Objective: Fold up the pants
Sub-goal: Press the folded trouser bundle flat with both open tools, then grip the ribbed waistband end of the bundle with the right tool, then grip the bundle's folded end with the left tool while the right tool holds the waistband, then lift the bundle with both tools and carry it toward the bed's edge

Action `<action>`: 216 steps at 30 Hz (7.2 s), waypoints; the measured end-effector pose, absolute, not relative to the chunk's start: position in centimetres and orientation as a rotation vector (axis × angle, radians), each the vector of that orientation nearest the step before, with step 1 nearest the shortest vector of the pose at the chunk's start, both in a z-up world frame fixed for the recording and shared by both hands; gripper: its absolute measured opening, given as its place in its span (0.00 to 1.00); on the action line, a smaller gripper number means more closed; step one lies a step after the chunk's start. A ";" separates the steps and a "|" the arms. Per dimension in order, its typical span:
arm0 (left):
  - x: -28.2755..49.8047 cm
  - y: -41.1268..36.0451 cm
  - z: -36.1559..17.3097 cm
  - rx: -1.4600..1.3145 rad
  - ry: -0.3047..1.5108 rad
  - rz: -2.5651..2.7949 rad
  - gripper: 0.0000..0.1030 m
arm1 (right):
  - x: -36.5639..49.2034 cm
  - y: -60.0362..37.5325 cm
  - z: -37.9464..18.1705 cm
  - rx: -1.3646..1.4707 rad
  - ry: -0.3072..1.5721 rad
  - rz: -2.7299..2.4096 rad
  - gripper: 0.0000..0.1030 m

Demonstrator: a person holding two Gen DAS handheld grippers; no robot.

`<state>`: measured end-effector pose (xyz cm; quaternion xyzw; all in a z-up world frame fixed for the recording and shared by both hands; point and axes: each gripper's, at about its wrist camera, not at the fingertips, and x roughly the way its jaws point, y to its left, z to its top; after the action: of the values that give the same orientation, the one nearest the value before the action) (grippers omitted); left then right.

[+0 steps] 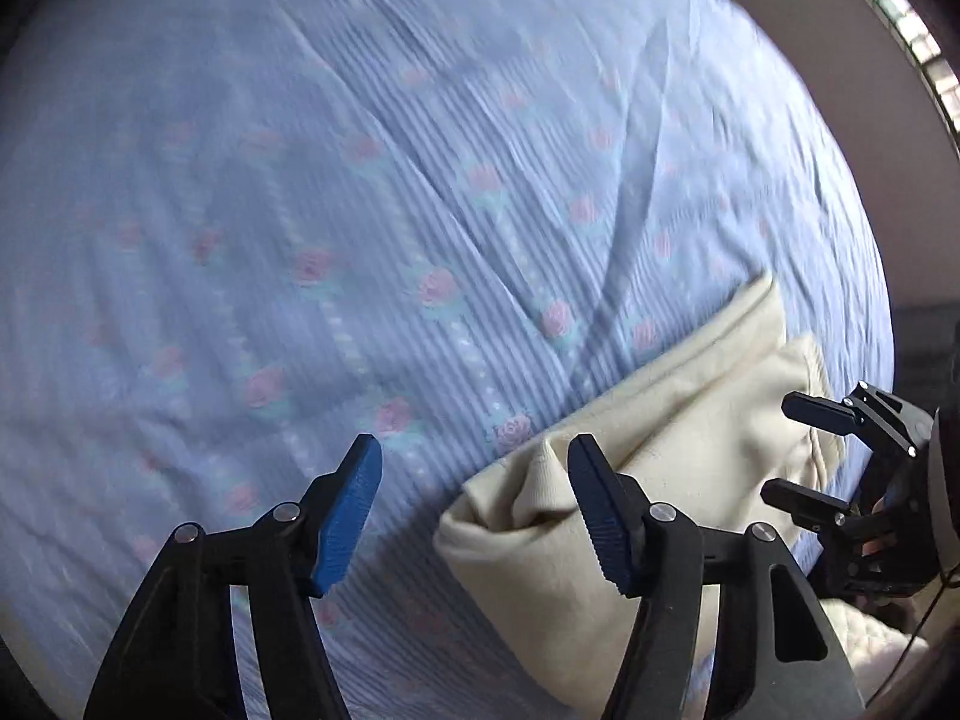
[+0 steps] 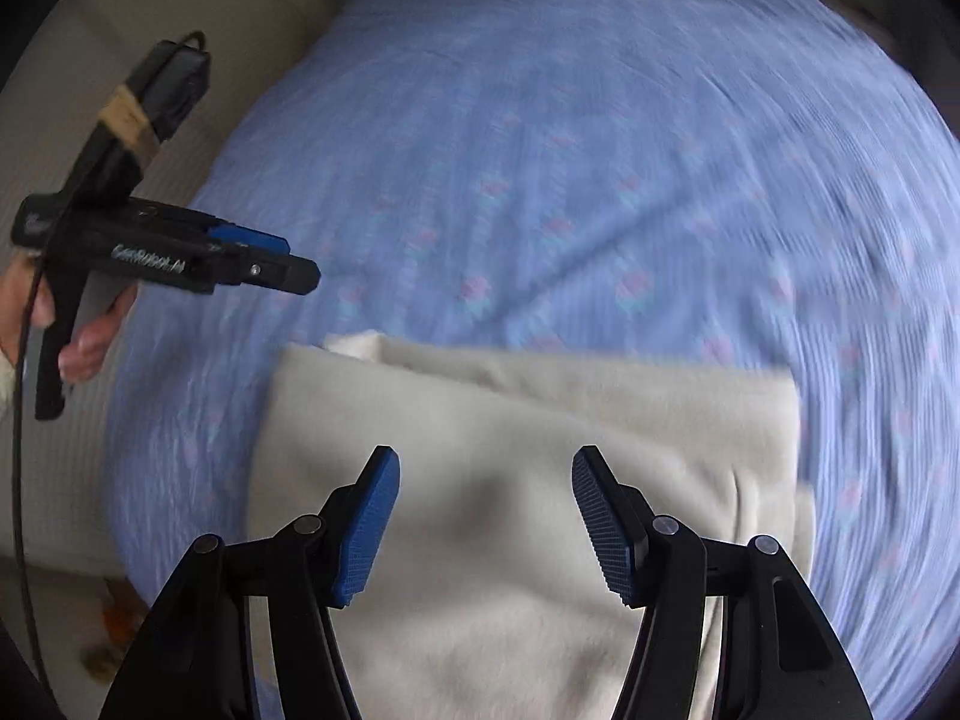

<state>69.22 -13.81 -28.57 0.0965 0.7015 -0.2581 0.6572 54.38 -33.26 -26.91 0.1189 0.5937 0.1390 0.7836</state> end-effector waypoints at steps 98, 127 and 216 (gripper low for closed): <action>43.5 -5.9 -31.2 -0.642 1.344 0.047 0.92 | 47.8 -41.8 -31.7 0.456 1.465 0.187 0.42; 53.5 -8.1 -36.6 -0.558 1.472 -0.402 0.65 | 48.4 -37.2 -34.1 0.422 1.478 0.074 0.42; 28.7 40.9 -9.9 -0.376 1.141 -0.192 0.29 | 29.9 13.6 -10.4 0.165 1.076 0.572 0.34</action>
<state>28.68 40.88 -9.89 -0.1767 0.5359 -0.0904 0.8206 29.89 13.60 -10.37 0.0773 0.5049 0.2683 0.8168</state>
